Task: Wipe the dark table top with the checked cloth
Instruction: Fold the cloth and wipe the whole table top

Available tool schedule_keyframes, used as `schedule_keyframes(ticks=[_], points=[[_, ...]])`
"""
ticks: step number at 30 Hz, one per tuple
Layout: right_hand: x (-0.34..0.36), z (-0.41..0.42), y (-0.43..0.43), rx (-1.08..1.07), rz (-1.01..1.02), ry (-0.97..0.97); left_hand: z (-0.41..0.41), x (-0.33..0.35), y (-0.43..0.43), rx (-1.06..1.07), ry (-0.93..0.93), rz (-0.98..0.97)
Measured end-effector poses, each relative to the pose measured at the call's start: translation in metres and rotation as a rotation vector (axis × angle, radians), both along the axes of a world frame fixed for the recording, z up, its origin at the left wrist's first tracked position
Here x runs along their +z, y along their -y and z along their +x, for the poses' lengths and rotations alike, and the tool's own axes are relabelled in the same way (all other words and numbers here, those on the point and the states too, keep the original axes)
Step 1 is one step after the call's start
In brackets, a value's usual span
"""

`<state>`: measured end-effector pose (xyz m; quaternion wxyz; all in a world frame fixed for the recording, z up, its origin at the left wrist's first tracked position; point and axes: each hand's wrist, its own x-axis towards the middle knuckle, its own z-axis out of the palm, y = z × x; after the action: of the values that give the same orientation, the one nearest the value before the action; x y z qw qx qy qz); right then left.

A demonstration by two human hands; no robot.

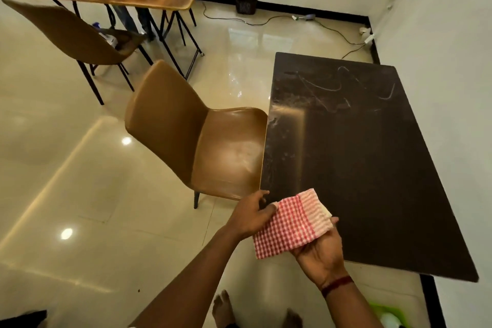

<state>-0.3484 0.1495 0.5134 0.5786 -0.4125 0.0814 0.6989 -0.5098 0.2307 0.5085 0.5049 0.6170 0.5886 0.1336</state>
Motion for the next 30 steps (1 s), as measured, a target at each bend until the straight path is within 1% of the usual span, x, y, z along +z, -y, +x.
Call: schedule_keyframes(ticks=[5,9,12,14,19,21,25,30], points=[[0.022,-0.025,-0.01,0.051,0.066,0.054,-0.02,0.012,-0.014,-0.086,0.042,-0.106],[0.04,-0.021,-0.002,0.079,0.085,0.133,-0.018,0.012,-0.014,-0.164,0.036,-0.072],[0.042,-0.004,0.009,0.15,0.087,0.28,-0.001,0.006,-0.009,-0.192,0.045,-0.047],[0.039,0.012,0.013,0.145,0.053,0.349,0.019,0.007,-0.005,-0.214,0.046,-0.037],[0.037,0.072,0.026,0.064,-0.025,0.402,0.089,0.014,0.011,-0.244,0.074,-0.036],[0.037,0.106,0.038,0.017,-0.028,0.393,0.126,0.017,0.022,-0.265,0.047,0.026],[0.037,0.174,0.065,-0.104,0.005,0.355,0.204,0.022,0.046,-0.242,-0.028,0.215],[0.032,0.256,0.089,-0.213,0.036,0.367,0.299,0.026,0.074,-0.341,-0.054,0.413]])
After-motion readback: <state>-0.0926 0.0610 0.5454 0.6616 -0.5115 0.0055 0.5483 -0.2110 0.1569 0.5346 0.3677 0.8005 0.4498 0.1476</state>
